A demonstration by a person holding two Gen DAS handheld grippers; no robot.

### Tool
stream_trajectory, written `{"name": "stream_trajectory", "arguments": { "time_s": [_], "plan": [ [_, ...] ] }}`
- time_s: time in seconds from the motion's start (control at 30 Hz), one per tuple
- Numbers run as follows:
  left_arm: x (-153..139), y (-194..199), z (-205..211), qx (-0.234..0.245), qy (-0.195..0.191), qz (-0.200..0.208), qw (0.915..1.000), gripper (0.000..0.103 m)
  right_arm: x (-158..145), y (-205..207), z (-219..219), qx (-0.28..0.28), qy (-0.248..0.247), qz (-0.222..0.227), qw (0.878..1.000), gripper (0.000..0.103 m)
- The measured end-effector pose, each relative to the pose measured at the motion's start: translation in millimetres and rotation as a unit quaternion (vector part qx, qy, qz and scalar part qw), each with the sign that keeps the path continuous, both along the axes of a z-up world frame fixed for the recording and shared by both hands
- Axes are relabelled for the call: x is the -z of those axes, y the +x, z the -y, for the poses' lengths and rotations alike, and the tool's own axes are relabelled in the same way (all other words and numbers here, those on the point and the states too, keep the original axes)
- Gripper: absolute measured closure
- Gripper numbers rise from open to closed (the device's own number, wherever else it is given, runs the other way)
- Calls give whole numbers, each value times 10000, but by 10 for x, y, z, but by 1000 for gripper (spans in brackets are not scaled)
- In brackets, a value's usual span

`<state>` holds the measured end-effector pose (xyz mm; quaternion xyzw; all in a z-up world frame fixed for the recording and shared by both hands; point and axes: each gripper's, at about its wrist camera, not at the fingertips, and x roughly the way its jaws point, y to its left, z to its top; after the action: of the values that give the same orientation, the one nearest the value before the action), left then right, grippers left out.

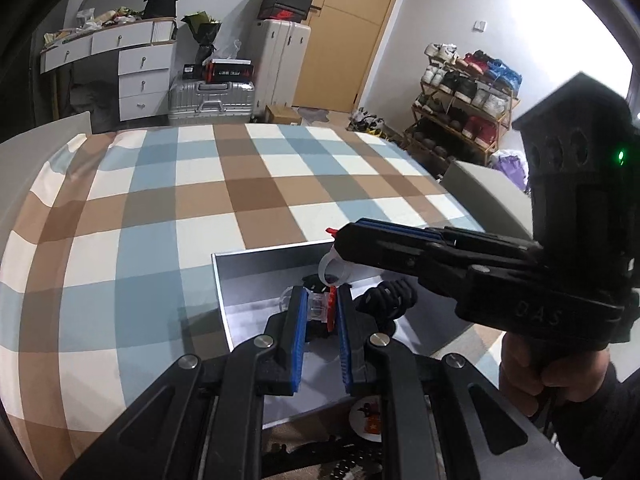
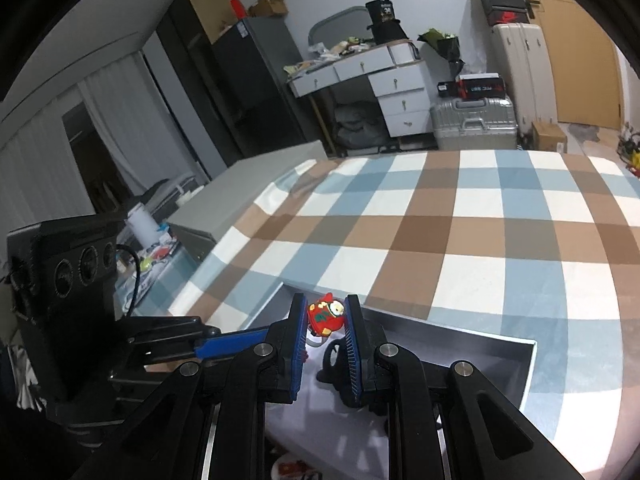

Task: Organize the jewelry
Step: 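Carry the figurine charm into the silver box and open the right tool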

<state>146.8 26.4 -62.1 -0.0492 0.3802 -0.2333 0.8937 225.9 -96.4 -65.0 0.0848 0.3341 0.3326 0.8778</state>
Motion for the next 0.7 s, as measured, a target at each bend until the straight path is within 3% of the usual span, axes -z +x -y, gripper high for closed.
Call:
{"name": "stream_trajectory", "arguments": {
  "time_s": [0.2, 0.33, 0.43, 0.5, 0.57, 0.7],
  "plan": [
    [54, 45, -26, 15, -28, -115, 9999, 93, 44, 47, -66, -3, -72, -98, 9999, 83],
    [55, 12, -26, -85, 238, 44, 9997, 92, 97, 97, -74, 5, -12, -292, 9996, 83],
    [39, -24, -15, -51, 316, 161, 9994, 71, 61, 66, -46, -17, 135, -243, 9996, 78],
    [8, -63, -3, 8, 268, 267, 9993, 42, 12, 26, -33, 0, 153, -138, 9998, 71],
    [-33, -114, -5, -7, 212, 417, 9989, 34, -56, -42, 23, 85, 186, -24, 9998, 60],
    [-78, -147, -3, 0, 143, 419, 9990, 34, -173, -179, 233, 356, 454, 116, 9983, 52]
  ]
}}
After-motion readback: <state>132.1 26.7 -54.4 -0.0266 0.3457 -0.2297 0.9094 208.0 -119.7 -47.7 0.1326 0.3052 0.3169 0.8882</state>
